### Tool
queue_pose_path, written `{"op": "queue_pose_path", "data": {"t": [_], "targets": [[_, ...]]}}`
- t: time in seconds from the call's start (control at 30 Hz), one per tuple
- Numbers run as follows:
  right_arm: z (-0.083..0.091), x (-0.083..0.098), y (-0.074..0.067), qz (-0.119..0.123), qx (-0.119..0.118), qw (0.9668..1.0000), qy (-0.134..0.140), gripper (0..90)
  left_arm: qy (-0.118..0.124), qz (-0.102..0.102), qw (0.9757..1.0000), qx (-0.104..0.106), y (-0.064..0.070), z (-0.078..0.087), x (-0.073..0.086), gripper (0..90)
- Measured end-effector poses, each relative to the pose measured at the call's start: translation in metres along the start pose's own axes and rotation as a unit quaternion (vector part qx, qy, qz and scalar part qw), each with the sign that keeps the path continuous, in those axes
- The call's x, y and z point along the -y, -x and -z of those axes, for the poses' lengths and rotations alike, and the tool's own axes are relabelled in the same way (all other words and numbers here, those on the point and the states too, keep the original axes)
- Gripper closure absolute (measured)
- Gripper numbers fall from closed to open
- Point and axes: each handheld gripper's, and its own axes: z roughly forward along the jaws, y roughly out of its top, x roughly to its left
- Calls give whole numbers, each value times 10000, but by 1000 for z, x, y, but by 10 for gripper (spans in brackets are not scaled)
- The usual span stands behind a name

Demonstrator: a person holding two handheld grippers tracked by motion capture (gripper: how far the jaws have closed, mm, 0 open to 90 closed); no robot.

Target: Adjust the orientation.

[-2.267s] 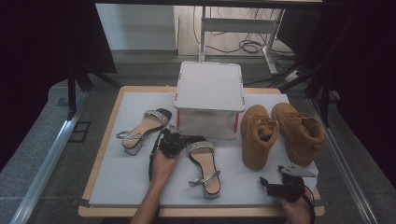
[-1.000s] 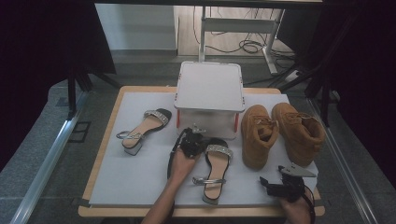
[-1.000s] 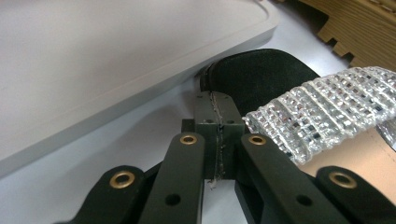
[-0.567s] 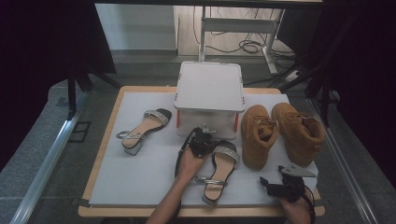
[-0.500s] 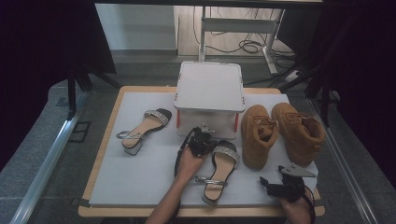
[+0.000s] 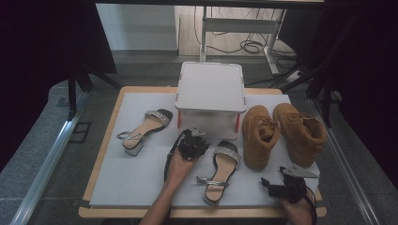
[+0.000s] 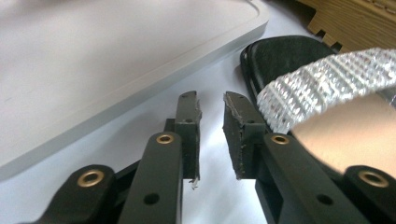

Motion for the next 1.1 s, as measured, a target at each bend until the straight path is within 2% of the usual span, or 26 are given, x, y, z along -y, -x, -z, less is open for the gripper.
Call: {"op": "queue_pose_path", "data": {"t": [0.3, 0.53, 0.67, 0.9, 0.93, 1.0, 1.1], "targets": [[0, 0, 0, 2, -3, 10000, -8, 87, 16, 134, 9997, -218, -13, 23, 18, 697], [0, 0, 0, 2, -5, 10000, -11, 86, 87, 335, 9989, -320, -25, 44, 37, 761], [0, 0, 0, 1, -5, 10000, -11, 87, 99, 450, 9979, -445, -33, 57, 52, 792], [0, 0, 0, -1, -2, 10000, -12, 87, 222, 679, 9949, -708, -45, 83, 75, 896], [0, 0, 0, -2, 1, 10000, -8, 87, 220, 701, 9940, -806, -48, 91, 81, 897], [0, 0, 0, -3, 3, 10000, -8, 87, 218, 715, 9936, -851, -50, 94, 84, 897], [0, 0, 0, -1, 0, 10000, -12, 87, 228, 802, 9916, -988, -58, 106, 92, 897]]}}
